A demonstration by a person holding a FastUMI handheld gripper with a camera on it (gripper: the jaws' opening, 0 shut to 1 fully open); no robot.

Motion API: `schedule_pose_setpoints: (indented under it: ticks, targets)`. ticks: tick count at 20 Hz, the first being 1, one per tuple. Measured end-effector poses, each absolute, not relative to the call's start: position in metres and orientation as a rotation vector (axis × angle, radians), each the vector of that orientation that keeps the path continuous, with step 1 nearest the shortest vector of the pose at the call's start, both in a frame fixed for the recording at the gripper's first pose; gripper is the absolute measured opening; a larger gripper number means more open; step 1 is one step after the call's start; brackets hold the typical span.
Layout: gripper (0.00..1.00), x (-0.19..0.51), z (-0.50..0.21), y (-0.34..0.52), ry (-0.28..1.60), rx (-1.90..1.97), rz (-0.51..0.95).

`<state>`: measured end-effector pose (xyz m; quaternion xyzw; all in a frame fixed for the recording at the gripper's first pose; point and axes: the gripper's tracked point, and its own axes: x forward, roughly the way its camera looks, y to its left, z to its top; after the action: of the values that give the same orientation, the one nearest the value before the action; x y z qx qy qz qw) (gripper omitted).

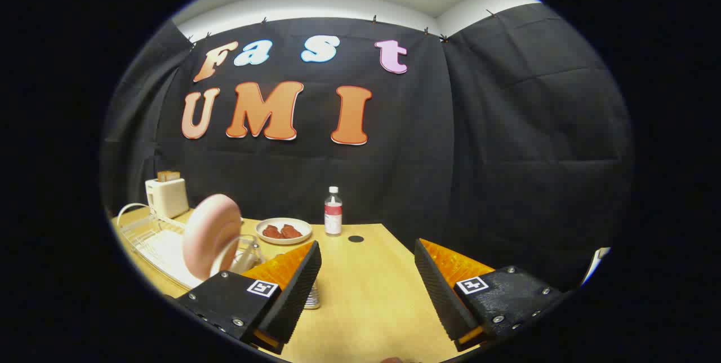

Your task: Take the plate from the dish rack, then take the spoon from the basket and place it into the plate.

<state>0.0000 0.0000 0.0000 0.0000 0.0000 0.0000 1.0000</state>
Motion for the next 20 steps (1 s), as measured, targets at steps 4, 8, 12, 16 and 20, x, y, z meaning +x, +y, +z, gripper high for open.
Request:
schedule_pose_setpoints:
  ticks: [4,8,12,16,20]
  targets:
    - [0.99,-0.034,0.005,0.038,-0.001,0.037,0.020]
    - [0.99,-0.061,-0.006,0.067,0.030,0.092,0.027]
    - [0.99,-0.089,-0.038,0.086,0.081,0.131,0.010]
    - [0.99,-0.100,-0.069,0.092,0.137,0.086,0.013]
    - [0.99,-0.106,-0.071,0.098,0.132,0.072,0.030]
